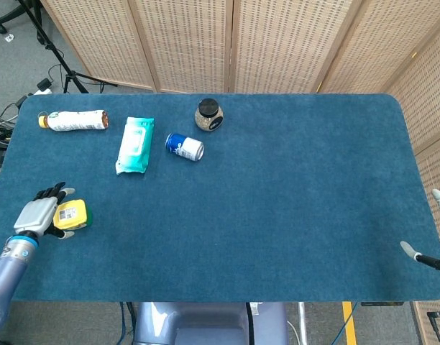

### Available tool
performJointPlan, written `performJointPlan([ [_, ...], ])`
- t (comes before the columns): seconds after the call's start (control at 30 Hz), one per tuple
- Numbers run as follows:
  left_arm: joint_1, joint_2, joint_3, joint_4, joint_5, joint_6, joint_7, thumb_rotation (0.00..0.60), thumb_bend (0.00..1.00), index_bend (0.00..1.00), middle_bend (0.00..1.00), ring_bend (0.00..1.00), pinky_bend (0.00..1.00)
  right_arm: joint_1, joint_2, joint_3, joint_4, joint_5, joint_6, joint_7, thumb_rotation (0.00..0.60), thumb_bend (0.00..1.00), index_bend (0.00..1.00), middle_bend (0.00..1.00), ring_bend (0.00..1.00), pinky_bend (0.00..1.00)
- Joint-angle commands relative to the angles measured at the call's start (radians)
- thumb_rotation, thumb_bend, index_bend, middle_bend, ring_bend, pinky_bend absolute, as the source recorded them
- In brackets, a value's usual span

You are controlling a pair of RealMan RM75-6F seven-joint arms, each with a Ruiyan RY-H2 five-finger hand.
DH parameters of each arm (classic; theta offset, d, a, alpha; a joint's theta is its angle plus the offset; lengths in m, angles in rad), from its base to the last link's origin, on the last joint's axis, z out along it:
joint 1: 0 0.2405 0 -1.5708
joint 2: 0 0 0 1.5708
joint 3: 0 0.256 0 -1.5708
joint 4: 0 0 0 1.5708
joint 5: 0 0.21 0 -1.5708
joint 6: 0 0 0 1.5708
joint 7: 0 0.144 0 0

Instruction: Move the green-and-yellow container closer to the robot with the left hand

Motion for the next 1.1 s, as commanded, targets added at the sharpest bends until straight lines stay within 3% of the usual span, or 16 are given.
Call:
performJointPlan([
  [0.03, -0.007, -0.039, -0.016, 0.039, -0.036, -0.007, -0.009, 0.600, 0.17, 0.22, 0.00, 0.00, 0.00, -0.001, 0.002, 0.001, 0.001, 0.001, 0.001, 0.005, 0.600, 0.00, 0.00, 0.00, 0.00, 0.00],
  [0.3, -0.032, -0.079, -0.035, 0.068, -0.101, -0.031, -0.010, 0.600, 0.19, 0.34, 0.01, 0.00, 0.00, 0.000, 0.004, 0.003, 0.006, 0.005, -0.003, 0.017, 0.600, 0.00, 0.00, 0.00, 0.00, 0.00],
  [0.43, -0.037, -0.091, -0.036, 0.069, -0.094, -0.019, -0.003, 0.600, 0.21, 0.38, 0.09, 0.05, 0.01, 0.002, 0.003, 0.002, 0.006, 0.005, -0.005, 0.016, 0.600, 0.00, 0.00, 0.00, 0.00, 0.00],
  [0.63, -0.037, -0.110, -0.035, 0.075, -0.103, 0.011, 0.012, 0.600, 0.22, 0.47, 0.23, 0.20, 0.09, 0.002, 0.003, 0.002, 0.006, 0.007, -0.007, 0.015, 0.600, 0.00, 0.00, 0.00, 0.00, 0.00],
  [0.83, -0.023, -0.102, -0.051, 0.054, -0.072, 0.032, -0.026, 0.600, 0.23, 0.52, 0.28, 0.24, 0.20, 0.002, 0.005, 0.003, 0.006, 0.007, -0.005, 0.020, 0.600, 0.00, 0.00, 0.00, 0.00, 0.00],
  [0.97, 0.022, -0.094, -0.084, 0.031, 0.056, 0.082, -0.165, 0.600, 0.23, 0.53, 0.30, 0.31, 0.26, 0.002, 0.006, 0.002, 0.005, 0.005, -0.007, 0.023, 0.600, 0.00, 0.00, 0.00, 0.00, 0.00],
  [1.0, 0.041, -0.088, -0.109, 0.011, 0.105, 0.074, -0.276, 0.600, 0.22, 0.54, 0.30, 0.32, 0.26, 0.002, 0.006, 0.000, 0.004, 0.002, -0.006, 0.023, 0.600, 0.00, 0.00, 0.00, 0.00, 0.00],
  [1.1, 0.073, -0.084, -0.113, 0.059, 0.288, 0.045, -0.510, 0.600, 0.21, 0.54, 0.30, 0.32, 0.26, 0.001, 0.007, 0.000, 0.003, 0.001, -0.003, 0.023, 0.600, 0.00, 0.00, 0.00, 0.00, 0.00],
])
